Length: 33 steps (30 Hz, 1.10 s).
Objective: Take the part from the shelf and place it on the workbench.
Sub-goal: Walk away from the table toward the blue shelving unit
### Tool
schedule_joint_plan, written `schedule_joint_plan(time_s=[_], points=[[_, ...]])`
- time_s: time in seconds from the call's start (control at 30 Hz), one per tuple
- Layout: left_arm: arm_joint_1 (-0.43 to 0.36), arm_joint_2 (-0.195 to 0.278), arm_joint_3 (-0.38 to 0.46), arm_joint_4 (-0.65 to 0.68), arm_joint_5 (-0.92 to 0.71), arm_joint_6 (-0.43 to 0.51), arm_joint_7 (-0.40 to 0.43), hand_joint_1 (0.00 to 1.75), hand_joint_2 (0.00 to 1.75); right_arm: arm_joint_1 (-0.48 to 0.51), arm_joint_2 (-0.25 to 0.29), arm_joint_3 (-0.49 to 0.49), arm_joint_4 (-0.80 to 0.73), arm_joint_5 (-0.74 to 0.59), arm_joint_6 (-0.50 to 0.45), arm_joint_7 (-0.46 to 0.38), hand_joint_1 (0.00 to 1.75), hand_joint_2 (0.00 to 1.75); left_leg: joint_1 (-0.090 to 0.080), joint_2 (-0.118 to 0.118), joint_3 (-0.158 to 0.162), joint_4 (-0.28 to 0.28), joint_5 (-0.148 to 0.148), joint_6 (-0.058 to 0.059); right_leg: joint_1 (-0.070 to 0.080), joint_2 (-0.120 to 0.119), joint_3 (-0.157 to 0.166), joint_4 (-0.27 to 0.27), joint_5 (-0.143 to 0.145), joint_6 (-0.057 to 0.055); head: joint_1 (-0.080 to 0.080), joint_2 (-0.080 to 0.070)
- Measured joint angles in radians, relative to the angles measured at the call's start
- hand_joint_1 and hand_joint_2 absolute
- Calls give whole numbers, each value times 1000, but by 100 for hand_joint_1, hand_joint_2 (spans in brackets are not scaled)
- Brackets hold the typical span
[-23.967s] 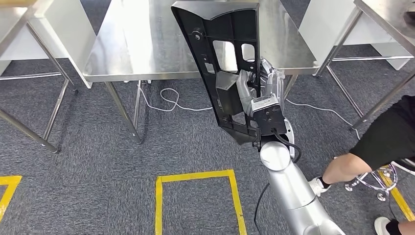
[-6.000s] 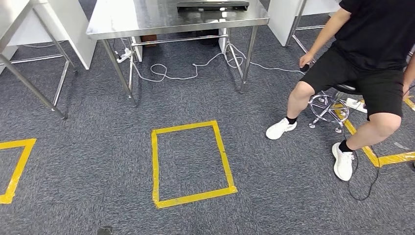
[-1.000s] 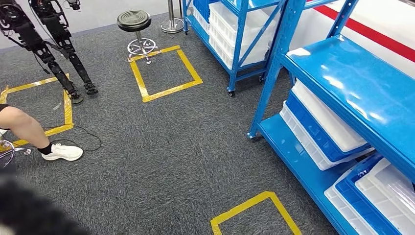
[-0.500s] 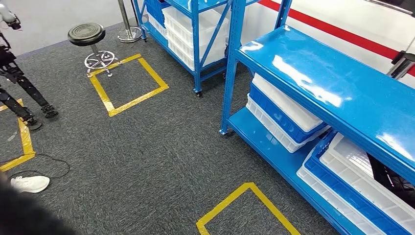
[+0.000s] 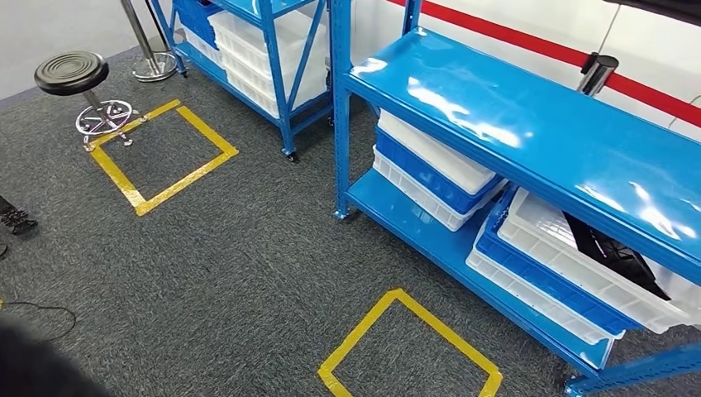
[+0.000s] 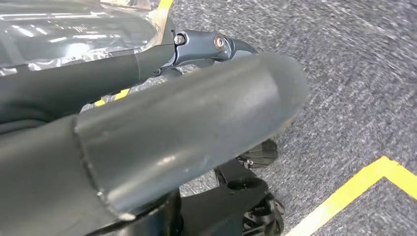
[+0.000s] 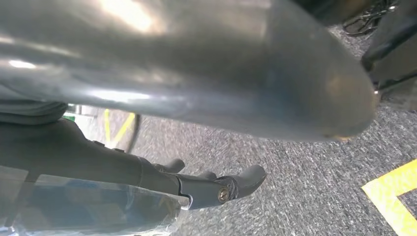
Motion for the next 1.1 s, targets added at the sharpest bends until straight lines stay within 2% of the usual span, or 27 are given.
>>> schedule_joint_plan(time_s=[0.03, 0.1, 0.13, 0.17, 0.2, 0.27, 0.3, 0.33, 0.37, 0.4, 0.47, 0.53, 0.6, 0.63, 0.67, 0.73, 0.77, 0.8, 0.83, 0.87, 0.9, 0.93, 0.97, 1.0, 1.03, 1.07, 1.1], points=[[-1, 0, 0, 0, 0, 1, 0, 0, 0, -2, 2, 0, 0, 0, -1, 0, 0, 0, -2, 10, 5, 0, -4, -7, 4, -11, 8, -18, 6, -9, -1, 0], [-4, 0, 0, 0, 0, 2, 0, 0, 0, -2, 3, 0, 0, 0, -3, 0, 0, 0, -2, 32, 17, -2, -10, -21, 6, 9, 8, -18, 11, -29, -3, 0], [-6, 0, 0, 0, 0, 2, 0, 0, 0, -2, 4, 0, 0, 1, -5, 0, 0, 0, 2, 28, 19, 3, -17, -27, 1, 22, 11, -21, 14, -37, -4, 0], [-8, -1, 0, 0, 0, 3, 0, 0, 0, -1, 5, 0, 0, 1, -6, 0, 0, 0, 6, 9, 15, 21, -32, -32, -5, 33, 14, -23, 19, -46, -5, 0], [-9, -1, 0, 0, 0, 3, 1, 0, 0, -2, 5, 0, 0, 2, -7, 0, 0, 0, 9, -21, -2, 62, -61, -37, -12, 45, 16, -26, 23, -55, -7, 0], [-6, 0, 0, 0, 0, 4, 2, 0, 0, -2, 7, 0, 0, 2, -8, 1, 0, 0, 13, -82, -60, 192, -136, -44, -12, 70, 12, -26, 28, -67, -9, 0], [-4, 0, 0, 0, 0, 4, 3, 0, 0, -1, 8, 0, 0, 2, -8, 1, 0, 0, 14, -94, -90, 253, -161, -46, -10, 84, 9, -25, 28, -69, -10, 0], [-1, 0, 0, 0, 0, 4, 4, 0, 0, 0, 9, 0, 0, 3, -8, 1, 0, 0, 14, -98, -107, 283, -164, -48, -8, 99, 9, -25, 29, -70, -10, 0], [0, 0, 0, 0, 0, 4, 4, 0, 0, 1, 10, 0, 0, 3, -8, 1, 0, 0, 15, -100, -106, 276, -146, -49, -8, 114, 10, -24, 29, -70, -10, 0], [1, 0, 0, 0, 0, 4, 4, 0, 0, 3, 10, 0, 0, 4, -8, 1, 0, 0, 17, -103, -89, 234, -111, -48, -8, 129, 11, -23, 29, -70, -10, 0], [2, 1, 0, 0, 0, 5, 4, 0, 0, 2, 11, 0, 0, 5, -8, -1, 0, 0, 22, -137, -31, 98, -36, -45, -5, 156, 12, -19, 29, -66, -11, 0], [1, 1, 0, 0, 0, 7, 5, 0, 0, 0, 11, 0, 0, 5, -8, -4, 0, 0, 22, -166, 0, 20, -10, -40, -1, 177, 5, -16, 30, -54, -13, 0], [-1, 1, -1, 0, 0, 9, 5, 0, 0, 3, 11, 0, 0, 6, -8, -9, 0, 0, 16, -155, 3, 10, -10, -27, -2, 195, -7, -20, 34, -36, -14, 0], [-2, 0, -2, 0, 0, 10, 5, 0, 0, 5, 11, -1, 0, 6, -8, -10, 0, 0, 15, -145, 5, 5, -5, -17, -3, 189, -11, -16, 34, -30, -14, 0], [-2, 0, -3, 0, 0, 12, 5, 0, 0, 6, 10, -1, 0, 6, -8, -11, 0, 0, 14, -134, 7, -2, 0, -7, -3, 170, -20, -2, 26, -28, -14, 0], [-2, -1, -5, 0, 0, 13, 6, 0, 0, 5, 10, -2, 1, 6, -8, -12, 0, 0, 15, -108, 9, -12, 8, 7, -2, 115, -61, 82, -18, -35, -13, 0], [-1, -1, -5, 0, 0, 14, 6, 0, 0, 3, 11, -3, 1, 6, -8, -13, 0, 0, 14, -94, 8, -13, 8, 10, -3, 98, -95, 146, -49, -39, -12, 0], [0, -1, -5, 0, 0, 14, 6, 0, 0, 3, 11, -4, 1, 7, -8, -13, 0, 0, 13, -79, 6, -13, 8, 10, -6, 92, -127, 210, -74, -39, -12, 0], [1, -1, -6, 0, 0, 15, 6, 0, 0, 3, 10, -5, 1, 7, -8, -14, 0, 0, 13, -65, 4, -13, 8, 10, -8, 89, -147, 254, -88, -35, -13, 0], [2, -1, -6, 0, 0, 15, 6, 0, 0, 4, 10, -5, 1, 7, -8, -15, 0, 0, 13, -51, 4, -13, 7, 10, -11, 87, -148, 262, -87, -26, -13, 0], [2, -2, -6, 0, 0, 16, 6, 0, 0, 6, 9, -6, 1, 7, -8, -15, 0, 0, 13, -39, 4, -12, 6, 8, -13, 81, -128, 230, -72, -15, -12, 0], [2, -2, -6, 0, 0, 16, 6, 0, 0, 7, 8, -6, 1, 8, -8, -16, 0, 0, 15, -27, 6, -12, 5, 4, -16, 68, -87, 162, -47, -4, -12, 0], [2, -3, -6, 0, 0, 16, 6, 0, 0, 7, 7, -6, 1, 8, -8, -17, 0, 0, 14, -17, 10, -11, 3, -1, -17, 43, -46, 87, -23, 3, -12, 0], [2, -3, -6, -1, 0, 17, 6, 0, 0, 6, 8, -6, 1, 9, -8, -18, 0, 0, 11, -7, 14, -10, -1, -8, -15, 17, -12, 27, -3, 4, -12, 0], [1, -3, -7, -1, 0, 18, 5, 0, 0, 4, 9, -6, 1, 9, -8, -19, 0, 0, 8, 2, 20, -9, -5, -16, -13, 1, 7, -9, 8, -1, -12, 0], [0, -3, -7, -1, 0, 19, 5, 0, 0, 3, 10, -6, 1, 9, -8, -20, 0, 0, 5, 11, 25, -9, -10, -23, -10, -6, 10, -19, 12, -9, -14, 0], [-1, -3, -7, -1, 0, 19, 4, 0, 0, 3, 11, -6, 1, 9, -7, -20, 0, 0, 5, 21, 30, -10, -14, -29, -7, 3, 9, -19, 12, -16, -16, 0]])
